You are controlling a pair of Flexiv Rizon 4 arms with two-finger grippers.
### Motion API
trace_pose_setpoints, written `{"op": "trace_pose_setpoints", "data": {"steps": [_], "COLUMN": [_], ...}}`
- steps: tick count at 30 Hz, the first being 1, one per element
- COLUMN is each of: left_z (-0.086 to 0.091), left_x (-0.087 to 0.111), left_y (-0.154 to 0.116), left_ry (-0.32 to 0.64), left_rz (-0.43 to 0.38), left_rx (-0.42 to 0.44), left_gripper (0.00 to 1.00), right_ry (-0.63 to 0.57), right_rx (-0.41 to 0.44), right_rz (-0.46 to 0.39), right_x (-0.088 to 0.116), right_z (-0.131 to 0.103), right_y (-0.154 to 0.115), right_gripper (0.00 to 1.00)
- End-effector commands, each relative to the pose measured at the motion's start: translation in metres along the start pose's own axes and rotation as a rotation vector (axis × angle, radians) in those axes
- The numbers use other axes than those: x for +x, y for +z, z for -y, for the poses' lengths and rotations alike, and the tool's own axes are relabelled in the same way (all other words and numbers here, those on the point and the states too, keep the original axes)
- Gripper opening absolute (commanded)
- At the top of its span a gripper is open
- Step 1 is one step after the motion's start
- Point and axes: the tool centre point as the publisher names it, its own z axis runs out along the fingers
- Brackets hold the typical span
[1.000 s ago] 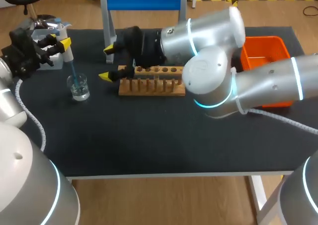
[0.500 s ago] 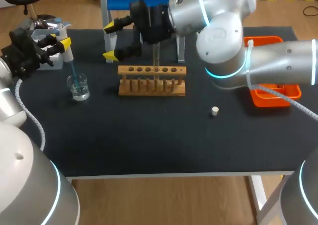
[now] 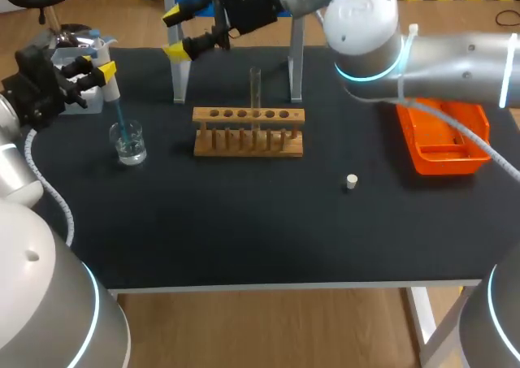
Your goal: Invert the test tube, pick up the pipette, mount the tip to pipette, aspirate from beaker and dispense into the tube, eject the tip, return the pipette, and cap with the stopper.
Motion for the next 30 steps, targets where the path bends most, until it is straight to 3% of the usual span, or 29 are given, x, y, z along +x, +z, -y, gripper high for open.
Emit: {"op": "trace_pose_setpoints", "data": {"steps": [1,4,6,13,30], "left_z": [0.000,0.000,0.000,0.000,0.000], "left_x": [0.000,0.000,0.000,0.000,0.000], "left_y": [0.001,0.001,0.001,0.001,0.001], "left_ry": [0.001,0.001,0.001,0.001,0.001], "left_rz": [0.003,0.003,0.003,0.003,0.003], "left_rx": [0.001,0.001,0.001,0.001,0.001], "left_gripper": [0.00,0.00,0.00,0.00,0.00], "right_ry": [-0.006,-0.007,-0.004,0.015,0.088], "right_rx": [-0.004,-0.011,-0.019,-0.059,-0.250], "right_rz": [-0.113,-0.123,-0.130,-0.152,-0.204], "right_x": [-0.014,-0.020,-0.024,-0.033,-0.048], "right_z": [-0.007,-0.011,-0.013,-0.019,-0.040], "right_y": [0.008,0.012,0.013,0.022,0.058], "right_gripper": [0.23,0.04,0.00,0.00,0.00]}}
